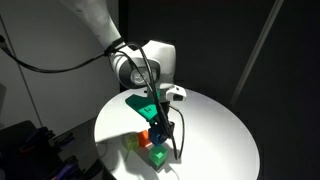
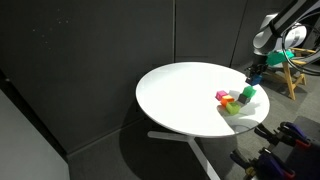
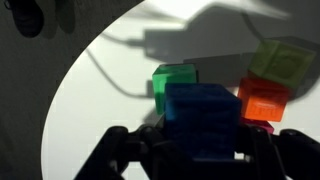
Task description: Stack the blue toy block on top of the two stacked toy blocks
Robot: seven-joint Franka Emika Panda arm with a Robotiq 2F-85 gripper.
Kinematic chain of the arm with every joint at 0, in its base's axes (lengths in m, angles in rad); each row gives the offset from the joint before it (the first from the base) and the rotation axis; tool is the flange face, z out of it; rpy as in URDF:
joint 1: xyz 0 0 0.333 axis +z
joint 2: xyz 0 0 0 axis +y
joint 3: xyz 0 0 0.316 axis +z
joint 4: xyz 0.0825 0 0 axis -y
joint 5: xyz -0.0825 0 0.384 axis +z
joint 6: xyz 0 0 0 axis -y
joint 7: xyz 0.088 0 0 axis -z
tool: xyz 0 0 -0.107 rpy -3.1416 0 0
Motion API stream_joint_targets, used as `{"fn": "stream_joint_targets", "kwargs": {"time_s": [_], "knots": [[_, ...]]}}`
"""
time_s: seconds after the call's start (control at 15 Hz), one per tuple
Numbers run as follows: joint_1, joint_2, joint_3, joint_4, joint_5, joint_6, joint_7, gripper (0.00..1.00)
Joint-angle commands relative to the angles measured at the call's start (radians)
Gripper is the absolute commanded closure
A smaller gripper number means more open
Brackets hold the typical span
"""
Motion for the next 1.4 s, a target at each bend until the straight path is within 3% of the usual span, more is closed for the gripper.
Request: {"fn": "stream_joint_targets", "kwargs": {"time_s": [0.0,0.47,1.33], "knots": [[-0.044,0.002,0.034,0.003,0.035,0.024,-0.076,0.75],[-0.082,0.033,0.066,0.027,0.076,0.017,-0.159,0.75],[-0.094,0.089,0.066,0.084,0.068,0.006,-0.142,0.75]]}}
